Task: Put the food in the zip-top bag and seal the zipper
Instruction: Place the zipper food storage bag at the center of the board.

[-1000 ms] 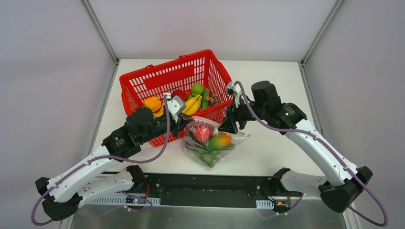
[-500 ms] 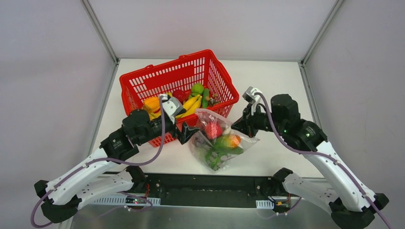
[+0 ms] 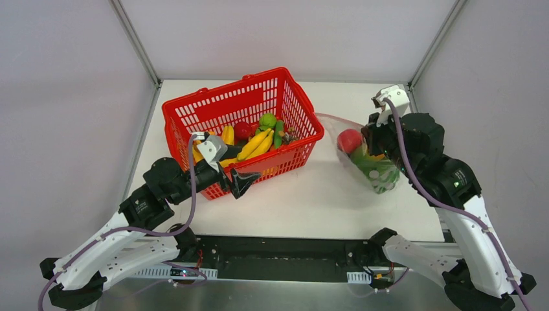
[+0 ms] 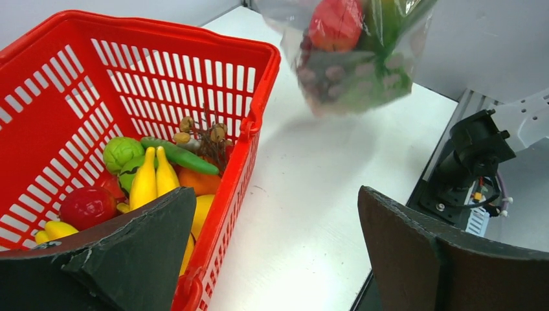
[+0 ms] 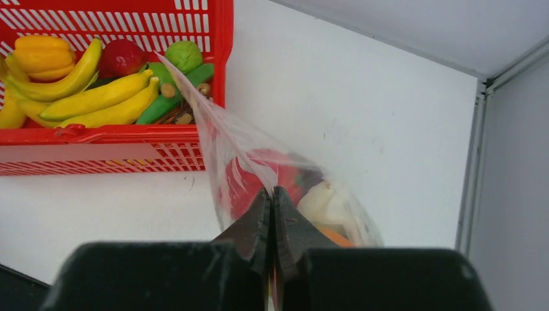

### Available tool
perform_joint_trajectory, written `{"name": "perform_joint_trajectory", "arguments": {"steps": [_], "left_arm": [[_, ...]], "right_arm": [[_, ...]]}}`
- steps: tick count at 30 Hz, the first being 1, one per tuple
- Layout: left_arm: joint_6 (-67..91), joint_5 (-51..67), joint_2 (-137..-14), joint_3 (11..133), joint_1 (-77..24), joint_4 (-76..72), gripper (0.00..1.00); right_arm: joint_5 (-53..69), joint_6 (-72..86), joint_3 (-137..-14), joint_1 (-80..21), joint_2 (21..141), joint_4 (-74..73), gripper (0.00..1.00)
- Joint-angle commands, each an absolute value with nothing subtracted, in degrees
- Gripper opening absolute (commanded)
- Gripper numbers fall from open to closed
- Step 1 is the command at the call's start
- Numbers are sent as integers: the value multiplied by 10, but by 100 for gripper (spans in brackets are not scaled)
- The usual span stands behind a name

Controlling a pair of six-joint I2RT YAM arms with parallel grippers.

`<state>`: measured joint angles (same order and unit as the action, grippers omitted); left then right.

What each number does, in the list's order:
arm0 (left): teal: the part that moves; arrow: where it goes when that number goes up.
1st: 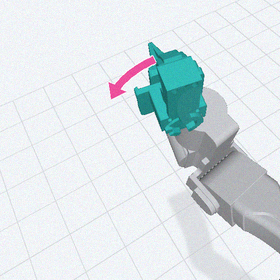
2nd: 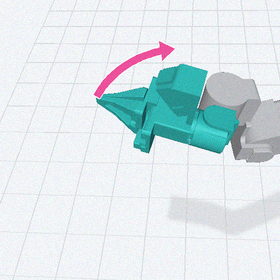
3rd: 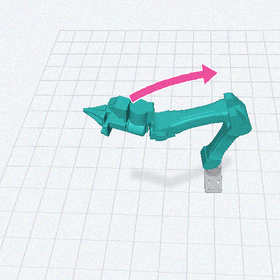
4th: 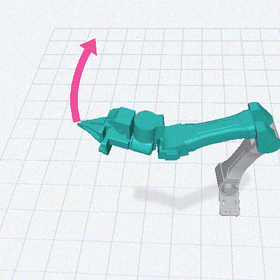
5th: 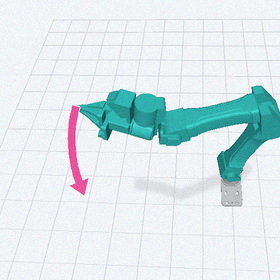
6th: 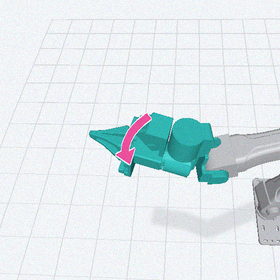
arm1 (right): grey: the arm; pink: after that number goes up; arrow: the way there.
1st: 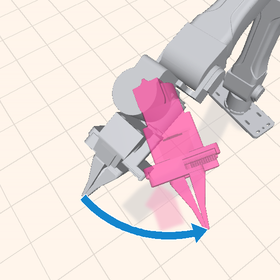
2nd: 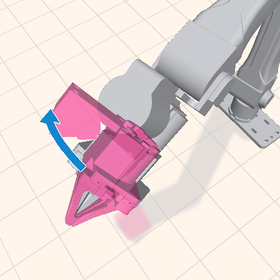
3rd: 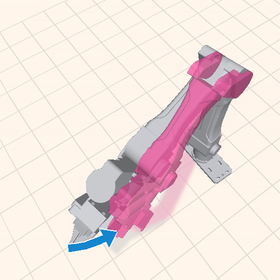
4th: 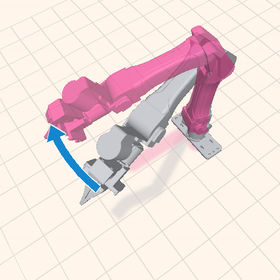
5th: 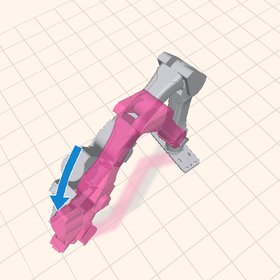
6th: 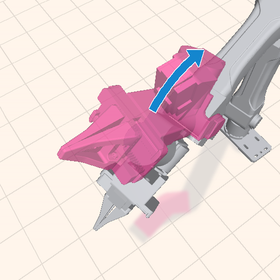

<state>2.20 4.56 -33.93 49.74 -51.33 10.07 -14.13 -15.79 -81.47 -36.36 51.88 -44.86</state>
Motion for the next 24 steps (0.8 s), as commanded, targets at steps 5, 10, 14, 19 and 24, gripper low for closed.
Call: {"name": "perform_joint_trajectory", "arguments": {"steps": [5,10,14,19,24], "left_arm": [[35,4,-329,504,-512,116,99],[37,-17,-322,510,-512,132,99],[35,-22,-318,512,-512,138,99],[36,-37,-314,519,-512,156,99],[57,-56,-309,526,-512,173,99]], "right_arm": [[147,-156,-715,-360,493,-454,0],[350,-167,-671,-364,504,-514,11],[371,-205,-694,-364,489,-531,33],[370,-181,-681,-364,448,-449,68],[139,-64,-612,-364,405,-290,73]]}}
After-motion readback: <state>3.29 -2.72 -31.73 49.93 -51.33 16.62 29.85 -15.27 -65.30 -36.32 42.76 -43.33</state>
